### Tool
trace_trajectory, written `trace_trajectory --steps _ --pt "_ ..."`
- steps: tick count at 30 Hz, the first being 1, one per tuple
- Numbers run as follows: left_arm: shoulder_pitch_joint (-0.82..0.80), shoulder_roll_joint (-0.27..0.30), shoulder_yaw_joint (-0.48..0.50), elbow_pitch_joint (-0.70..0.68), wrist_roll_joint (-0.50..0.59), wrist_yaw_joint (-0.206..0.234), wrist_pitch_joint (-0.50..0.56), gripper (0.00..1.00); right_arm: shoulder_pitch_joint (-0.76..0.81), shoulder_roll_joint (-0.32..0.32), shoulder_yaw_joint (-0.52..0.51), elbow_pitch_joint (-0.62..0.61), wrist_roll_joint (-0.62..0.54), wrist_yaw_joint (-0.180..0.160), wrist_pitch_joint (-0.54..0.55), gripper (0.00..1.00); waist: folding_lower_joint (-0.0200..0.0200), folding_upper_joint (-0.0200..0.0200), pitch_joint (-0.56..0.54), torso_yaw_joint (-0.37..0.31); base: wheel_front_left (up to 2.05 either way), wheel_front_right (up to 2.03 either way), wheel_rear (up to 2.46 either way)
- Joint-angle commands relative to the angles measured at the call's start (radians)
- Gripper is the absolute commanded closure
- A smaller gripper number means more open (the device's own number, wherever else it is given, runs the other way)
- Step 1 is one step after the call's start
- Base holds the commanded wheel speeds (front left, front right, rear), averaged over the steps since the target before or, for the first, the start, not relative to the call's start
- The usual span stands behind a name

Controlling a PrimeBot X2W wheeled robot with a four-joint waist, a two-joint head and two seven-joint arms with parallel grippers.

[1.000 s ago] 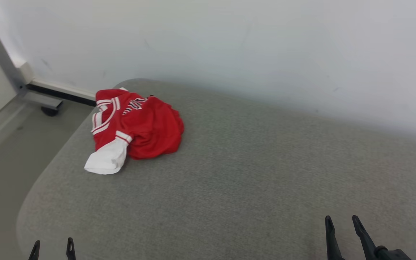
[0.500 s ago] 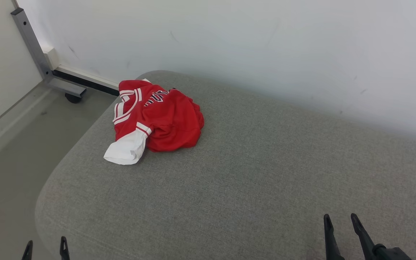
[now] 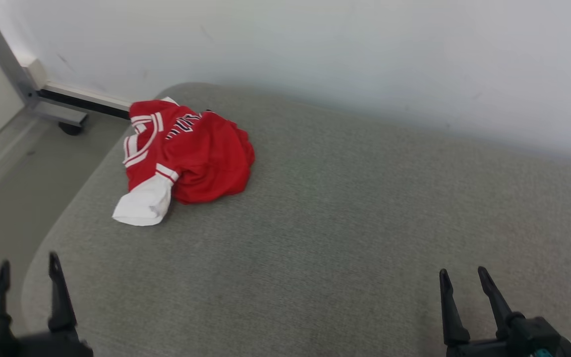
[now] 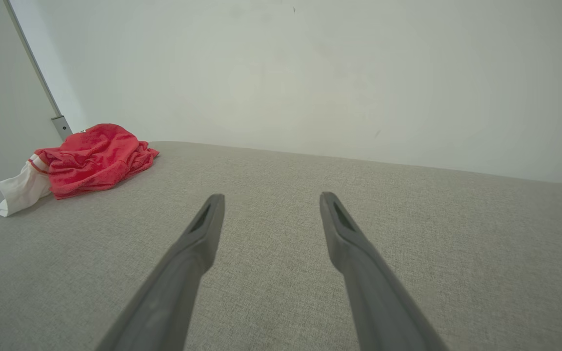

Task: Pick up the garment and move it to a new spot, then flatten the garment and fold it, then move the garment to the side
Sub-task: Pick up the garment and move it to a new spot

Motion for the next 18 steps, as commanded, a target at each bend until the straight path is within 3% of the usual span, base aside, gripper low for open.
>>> trace_trajectory --steps 1,9,18 --pt "-0.067 0.011 0.008 0.011 -0.016 -0.006 -0.001 0.0 -0.021 0.002 0.002 -0.009 -0.013 -0.003 0.0 0.0 0.0 -0.0002 0.065 -0.068 0.0 0.0 0.0" --pt "-0.354 0.061 0.028 0.078 -0.069 -0.017 0.027 0.0 -0.112 -0.028 -0.004 -0.05 -0.023 -0.003 0.0 0.0 0.0 -0.0002 0.233 -0.244 0.0 0.0 0.0" --pt "-0.594 0.14 0.046 0.177 -0.097 -0.024 0.075 0.0 -0.185 -0.033 -0.014 -0.097 -0.005 -0.003 0.0 0.0 0.0 -0.0002 0.379 -0.37 0.0 0.0 0.0"
